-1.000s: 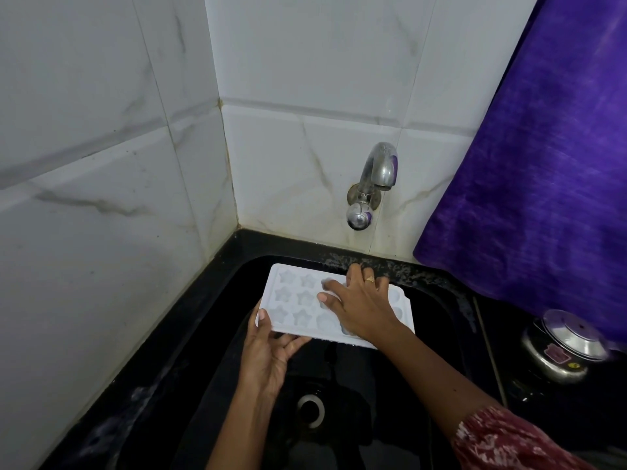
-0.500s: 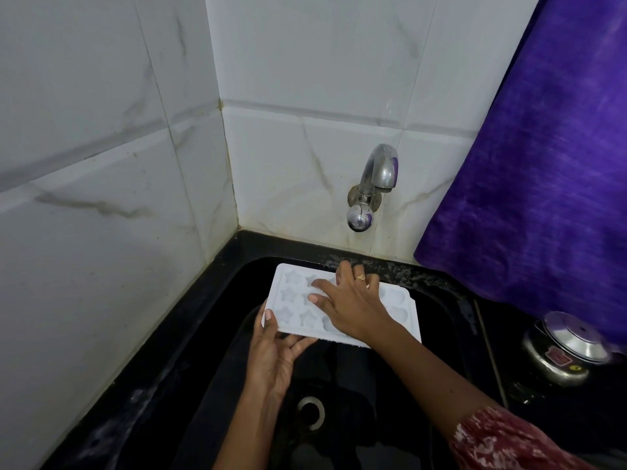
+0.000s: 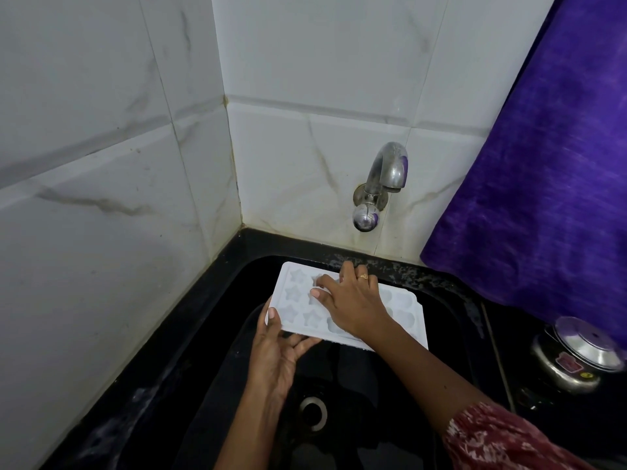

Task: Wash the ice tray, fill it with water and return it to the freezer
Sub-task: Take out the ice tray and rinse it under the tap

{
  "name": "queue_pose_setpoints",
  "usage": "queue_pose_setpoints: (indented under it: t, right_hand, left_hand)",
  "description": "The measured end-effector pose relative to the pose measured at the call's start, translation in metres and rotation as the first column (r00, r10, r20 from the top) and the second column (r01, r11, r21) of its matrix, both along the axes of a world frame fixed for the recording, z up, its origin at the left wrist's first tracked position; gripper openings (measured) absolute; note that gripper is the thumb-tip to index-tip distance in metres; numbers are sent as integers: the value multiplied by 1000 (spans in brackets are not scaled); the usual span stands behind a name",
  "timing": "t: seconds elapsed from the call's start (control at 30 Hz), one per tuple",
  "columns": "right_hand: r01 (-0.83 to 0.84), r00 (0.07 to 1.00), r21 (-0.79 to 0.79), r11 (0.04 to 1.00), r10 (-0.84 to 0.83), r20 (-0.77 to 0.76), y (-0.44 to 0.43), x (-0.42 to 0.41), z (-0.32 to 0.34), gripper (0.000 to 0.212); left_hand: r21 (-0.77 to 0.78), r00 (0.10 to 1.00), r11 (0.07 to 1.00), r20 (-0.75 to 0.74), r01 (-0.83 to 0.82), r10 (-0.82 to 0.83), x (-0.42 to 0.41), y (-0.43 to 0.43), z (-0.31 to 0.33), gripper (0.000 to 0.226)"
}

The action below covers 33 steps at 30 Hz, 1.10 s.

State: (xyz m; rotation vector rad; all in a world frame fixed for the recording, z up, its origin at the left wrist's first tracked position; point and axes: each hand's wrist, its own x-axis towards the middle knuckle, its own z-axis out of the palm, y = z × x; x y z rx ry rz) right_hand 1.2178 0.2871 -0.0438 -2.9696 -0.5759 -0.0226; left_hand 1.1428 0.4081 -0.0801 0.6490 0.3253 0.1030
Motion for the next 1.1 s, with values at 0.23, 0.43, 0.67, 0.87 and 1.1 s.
queue_pose_setpoints:
  t: [0.23,0.43,0.67,0.87,1.1]
  right_hand:
    - [19,999,-26,999,-20,-45,8,2,-1,47]
    - [36,993,-18,999,-37,-111,8,2,-2,46]
    - [-47,998,3,999,47,32,18,-3,-1,47]
    - [-53,998,-46,998,51,-45,28,1,-8,47]
    - [-47,995,-7,999,46,-87,30,5,-6,45]
  left_hand:
    - [-40,1000,999,-13,-8,8,0,-2,-5,35]
    - [-55,999,998,-36,-6,4,0,-1,-11,37]
    - [-49,1000,999,-31,-5,4,0,-3,-18,39]
    - [-56,999,998,-33,12,-14,-1,-3,-21,42]
    - [-49,999,998,-34,25,-26,0,-1,-21,43]
